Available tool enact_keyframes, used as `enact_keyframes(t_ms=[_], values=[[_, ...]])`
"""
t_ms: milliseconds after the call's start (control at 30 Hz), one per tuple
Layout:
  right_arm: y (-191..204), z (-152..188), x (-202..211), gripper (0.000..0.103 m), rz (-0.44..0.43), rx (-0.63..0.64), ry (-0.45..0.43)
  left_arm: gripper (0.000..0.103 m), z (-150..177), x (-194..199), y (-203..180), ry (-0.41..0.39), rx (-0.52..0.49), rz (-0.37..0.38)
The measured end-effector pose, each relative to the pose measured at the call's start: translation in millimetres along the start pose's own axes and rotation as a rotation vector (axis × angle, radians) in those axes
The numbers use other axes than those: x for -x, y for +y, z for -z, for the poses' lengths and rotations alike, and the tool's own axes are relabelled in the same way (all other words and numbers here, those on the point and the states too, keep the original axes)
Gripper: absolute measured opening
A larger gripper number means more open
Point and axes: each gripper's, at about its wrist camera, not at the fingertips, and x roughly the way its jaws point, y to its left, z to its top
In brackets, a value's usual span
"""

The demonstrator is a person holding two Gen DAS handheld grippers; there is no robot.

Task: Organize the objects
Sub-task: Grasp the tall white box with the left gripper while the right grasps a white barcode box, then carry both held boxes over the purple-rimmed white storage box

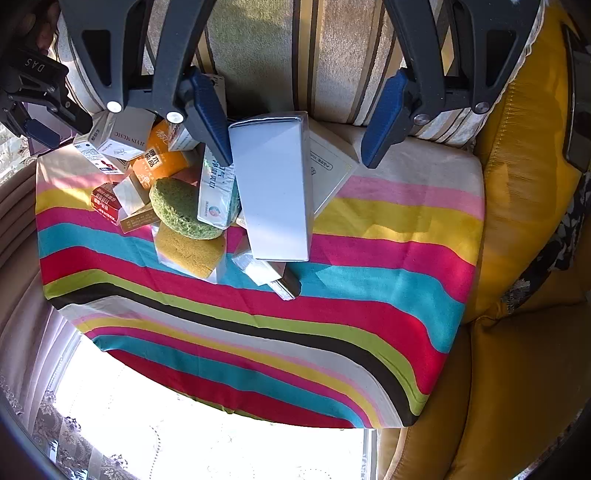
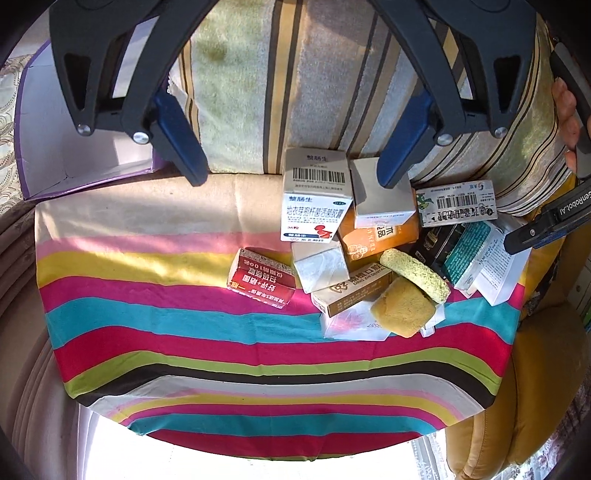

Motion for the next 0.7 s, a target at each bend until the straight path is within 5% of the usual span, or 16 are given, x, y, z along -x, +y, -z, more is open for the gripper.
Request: enact_keyframes(t_ms=[233,367,700], values=[[1.8,-8.4,-20.6,0.076,-0.010,0.007,0.044,0.040,0.4,-1.7,0.3,0.005,0.009,0.029],[1.1,-7.0,-24.4,0.046,-0.037,0.008,0.062,0.039,1.7,1.1,-1.1,-0.004,0.013,0.033],[-1.7,0.9,3.4,0.045,-0.027,-0.010,-0.045,0.038,4.1,23.6,-5.8,-0.086,0.022,0.030]])
